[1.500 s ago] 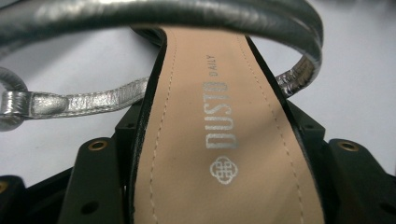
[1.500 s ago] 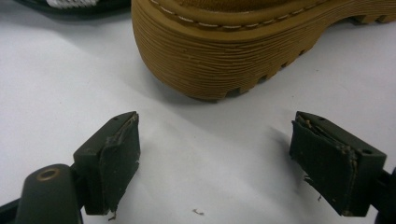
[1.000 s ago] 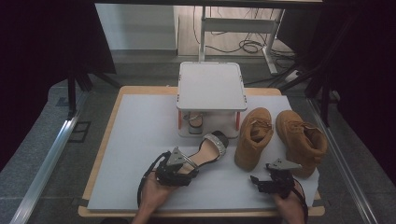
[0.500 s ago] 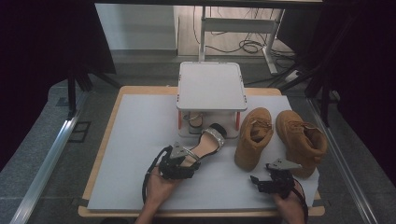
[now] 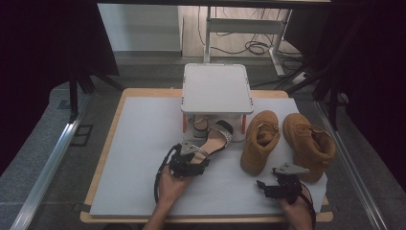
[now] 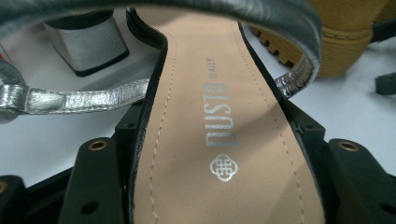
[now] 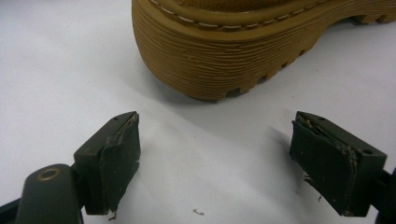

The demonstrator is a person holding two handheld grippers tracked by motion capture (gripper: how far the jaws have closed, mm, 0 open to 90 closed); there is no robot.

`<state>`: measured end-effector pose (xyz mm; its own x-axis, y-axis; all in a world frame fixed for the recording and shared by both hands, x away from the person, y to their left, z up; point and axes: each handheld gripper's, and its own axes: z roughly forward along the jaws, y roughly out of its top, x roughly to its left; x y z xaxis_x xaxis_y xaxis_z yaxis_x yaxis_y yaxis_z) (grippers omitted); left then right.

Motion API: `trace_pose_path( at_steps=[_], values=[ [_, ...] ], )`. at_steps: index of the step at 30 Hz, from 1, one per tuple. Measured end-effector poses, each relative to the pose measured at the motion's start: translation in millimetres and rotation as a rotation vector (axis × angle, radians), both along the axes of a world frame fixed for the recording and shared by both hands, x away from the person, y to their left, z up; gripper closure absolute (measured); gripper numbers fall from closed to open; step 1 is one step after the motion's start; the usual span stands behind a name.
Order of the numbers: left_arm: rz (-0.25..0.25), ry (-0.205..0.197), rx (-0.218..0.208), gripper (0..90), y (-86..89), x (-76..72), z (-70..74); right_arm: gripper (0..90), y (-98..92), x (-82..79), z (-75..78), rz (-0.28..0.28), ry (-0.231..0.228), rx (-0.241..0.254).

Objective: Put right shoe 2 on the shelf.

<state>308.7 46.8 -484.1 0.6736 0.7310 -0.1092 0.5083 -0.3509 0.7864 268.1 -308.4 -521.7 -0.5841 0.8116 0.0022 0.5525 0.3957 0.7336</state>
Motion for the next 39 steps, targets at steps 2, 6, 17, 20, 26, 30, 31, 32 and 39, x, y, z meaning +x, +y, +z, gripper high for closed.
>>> trace_pose_path(
  at_steps=[2,6,17,20,26,30,31,32,39],
  values=[
    [0.013,-0.002,0.003,39.5,-3.9,2.7,-1.0,16.0,0.0,0.0,0.0,0.0,0.0,0.0],
    [0.034,-0.007,0.001,39.5,-9.2,7.9,-2.8,16.0,0.0,0.0,0.0,0.0,0.0,0.0],
    [0.103,0.002,-0.035,39.5,-22.3,20.4,-7.6,16.0,-0.1,0.0,0.0,0.0,0.001,0.001],
    [0.116,0.002,-0.044,39.5,-27.6,23.5,-8.5,15.9,-0.1,0.0,0.0,0.0,0.0,0.0],
    [0.151,0.003,-0.051,39.4,-37.3,30.8,-9.4,16.0,0.0,0.0,0.0,0.0,0.001,0.001],
    [0.171,0.002,-0.047,39.4,-43.7,35.6,-10.5,15.9,0.0,0.0,0.0,-0.001,0.001,0.001],
    [0.175,0.002,-0.05,39.4,-45.2,36.9,-11.1,16.0,0.0,0.0,0.0,0.0,0.001,0.001],
    [0.179,0.002,-0.05,39.4,-46.5,37.8,-11.5,16.0,0.0,0.0,0.0,-0.001,0.001,0.001],
    [0.218,-0.004,-0.046,39.4,-57.3,45.6,-15.1,16.0,-0.1,0.0,0.0,0.0,0.0,0.001]
  ],
)
